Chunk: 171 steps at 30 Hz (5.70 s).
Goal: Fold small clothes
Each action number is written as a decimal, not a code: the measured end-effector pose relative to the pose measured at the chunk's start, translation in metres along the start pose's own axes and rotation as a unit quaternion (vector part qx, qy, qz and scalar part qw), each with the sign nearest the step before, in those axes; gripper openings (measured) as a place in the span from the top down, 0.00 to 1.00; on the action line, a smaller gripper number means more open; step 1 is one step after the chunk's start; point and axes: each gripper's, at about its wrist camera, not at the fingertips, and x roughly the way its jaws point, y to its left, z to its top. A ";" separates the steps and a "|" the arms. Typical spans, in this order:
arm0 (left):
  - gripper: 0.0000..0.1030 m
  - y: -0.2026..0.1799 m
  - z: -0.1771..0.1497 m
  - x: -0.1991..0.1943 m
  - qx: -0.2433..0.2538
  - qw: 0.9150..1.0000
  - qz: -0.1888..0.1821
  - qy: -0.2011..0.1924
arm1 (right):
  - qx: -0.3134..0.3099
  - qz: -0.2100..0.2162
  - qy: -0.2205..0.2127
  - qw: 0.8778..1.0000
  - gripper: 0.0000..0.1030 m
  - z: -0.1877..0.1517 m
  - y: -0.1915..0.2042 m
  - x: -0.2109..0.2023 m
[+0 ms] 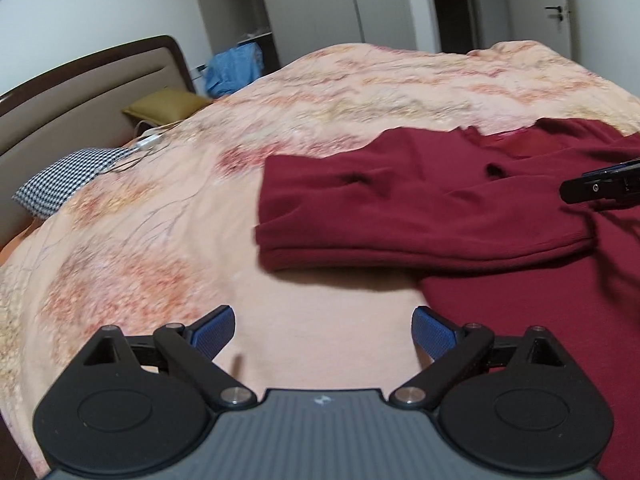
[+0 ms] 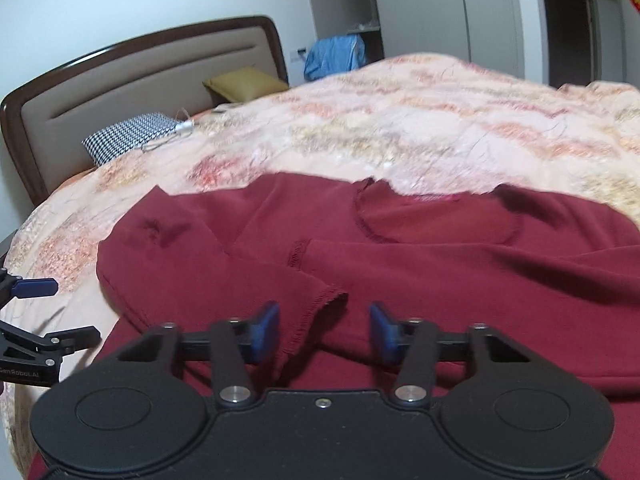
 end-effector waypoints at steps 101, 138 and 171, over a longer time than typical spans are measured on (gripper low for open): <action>0.49 0.061 0.052 0.098 -0.292 0.935 -0.202 -0.026 | -0.083 0.092 -0.029 0.992 0.40 0.129 -0.009 0.056; 0.15 0.047 0.025 0.043 -0.271 0.951 -0.144 -0.040 | -0.121 0.014 -0.029 0.992 0.12 0.044 -0.004 0.007; 0.00 -0.013 -0.125 -0.159 -0.144 0.980 -0.134 0.009 | -0.230 -0.120 0.001 0.966 0.01 -0.253 0.002 -0.296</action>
